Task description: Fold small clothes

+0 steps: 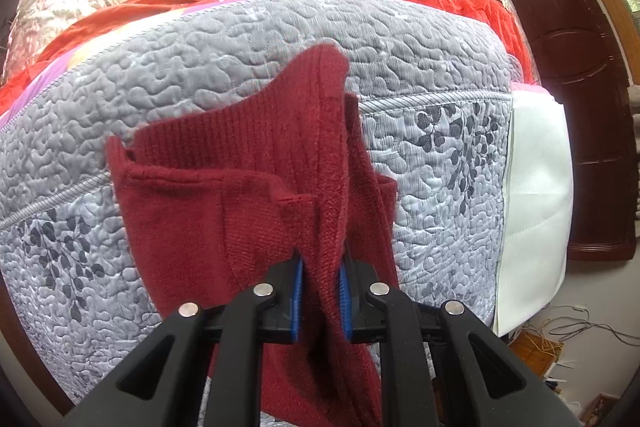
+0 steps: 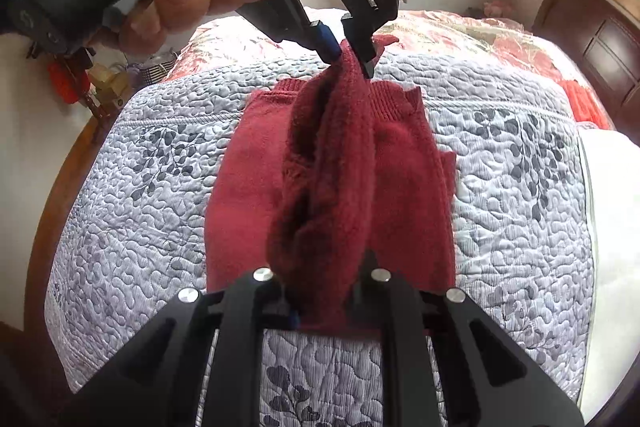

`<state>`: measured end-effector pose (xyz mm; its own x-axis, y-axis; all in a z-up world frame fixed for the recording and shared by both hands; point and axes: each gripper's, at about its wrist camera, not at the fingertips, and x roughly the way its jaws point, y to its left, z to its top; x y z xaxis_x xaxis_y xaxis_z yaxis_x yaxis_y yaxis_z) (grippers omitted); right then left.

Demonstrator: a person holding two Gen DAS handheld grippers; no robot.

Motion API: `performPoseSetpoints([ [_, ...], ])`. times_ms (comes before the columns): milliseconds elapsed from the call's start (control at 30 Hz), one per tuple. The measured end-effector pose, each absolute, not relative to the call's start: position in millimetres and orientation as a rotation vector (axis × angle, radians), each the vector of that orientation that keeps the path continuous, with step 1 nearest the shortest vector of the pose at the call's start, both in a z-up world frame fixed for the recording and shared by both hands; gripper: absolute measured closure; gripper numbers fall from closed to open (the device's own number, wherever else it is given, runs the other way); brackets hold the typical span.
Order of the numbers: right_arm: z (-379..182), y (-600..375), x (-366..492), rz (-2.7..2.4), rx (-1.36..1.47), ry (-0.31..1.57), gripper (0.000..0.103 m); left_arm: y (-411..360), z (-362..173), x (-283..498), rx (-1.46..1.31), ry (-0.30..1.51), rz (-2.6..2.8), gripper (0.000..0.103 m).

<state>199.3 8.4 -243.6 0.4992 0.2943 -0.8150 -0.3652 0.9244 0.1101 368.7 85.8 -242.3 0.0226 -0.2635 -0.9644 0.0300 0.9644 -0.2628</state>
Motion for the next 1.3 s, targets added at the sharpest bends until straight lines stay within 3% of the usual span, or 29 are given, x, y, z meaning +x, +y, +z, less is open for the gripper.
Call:
performPoseSetpoints([
  [533, -319.5, -82.4, 225.9, 0.518, 0.38, 1.127, 0.089, 9.8, -309.0, 383.8, -0.051, 1.577, -0.057, 0.088],
  [733, -345.4, -102.8, 227.9, 0.554, 0.521, 1.177, 0.089, 0.5, -314.9, 378.6, -0.028, 1.552, -0.062, 0.08],
  [767, -349.2, -106.9, 228.7, 0.558, 0.547, 1.183, 0.089, -0.1, -314.6, 377.4, -0.032, 1.548, -0.071, 0.078],
  [867, -359.1, -114.7, 228.2, 0.562, 0.603, 1.203, 0.087, -4.8, -310.7, 372.7, -0.071, 1.525, -0.117, 0.058],
  [967, -366.3, -125.1, 226.0, 0.541, 0.632, 1.23, 0.07, -0.7, -294.1, 370.9, -0.114, 1.502, -0.175, 0.04],
  [1033, -366.7, -135.9, 223.2, 0.539, 0.656, 1.235, 0.065, 7.8, -278.0, 368.0, -0.151, 1.468, -0.228, 0.038],
  [1100, -359.6, -146.9, 219.9, 0.541, 0.654, 1.234, 0.062, 22.8, -258.5, 361.2, -0.195, 1.428, -0.286, 0.03],
  [1300, -302.9, -154.5, 221.4, 0.64, 0.449, 1.182, 0.062, 83.6, -222.7, 307.5, -0.253, 1.326, -0.396, 0.023],
])
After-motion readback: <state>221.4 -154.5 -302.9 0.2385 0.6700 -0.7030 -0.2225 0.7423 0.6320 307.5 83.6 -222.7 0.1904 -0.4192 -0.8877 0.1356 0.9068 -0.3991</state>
